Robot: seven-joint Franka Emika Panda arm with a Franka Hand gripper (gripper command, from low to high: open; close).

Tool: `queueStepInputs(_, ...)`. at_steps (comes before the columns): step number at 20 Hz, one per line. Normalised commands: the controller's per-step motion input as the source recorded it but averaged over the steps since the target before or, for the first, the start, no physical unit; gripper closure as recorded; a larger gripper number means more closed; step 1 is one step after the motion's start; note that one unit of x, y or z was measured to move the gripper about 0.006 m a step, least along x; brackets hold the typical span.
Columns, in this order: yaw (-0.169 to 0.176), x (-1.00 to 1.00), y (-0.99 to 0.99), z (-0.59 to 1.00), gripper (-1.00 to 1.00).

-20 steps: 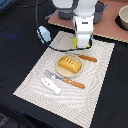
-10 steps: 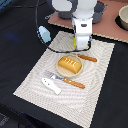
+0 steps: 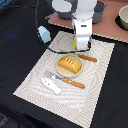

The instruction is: Interact with the objects in diverse but meaningful ways.

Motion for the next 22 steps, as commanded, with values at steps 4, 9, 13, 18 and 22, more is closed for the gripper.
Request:
queueStepInputs(4, 0.034, -0.02, 0.00, -0.01, 1.00)
queueStepInputs(9, 0.001, 0.07, 0.01, 0.88, 1.00)
queueStepInputs(13, 0.000, 0.13, 0.05, 0.97, 1.00)
queueStepInputs(18, 0.000, 0.18, 0.04, 0.98, 1.00)
queueStepInputs(22, 0.010, -0.15, -0.05, 0.81, 1.00)
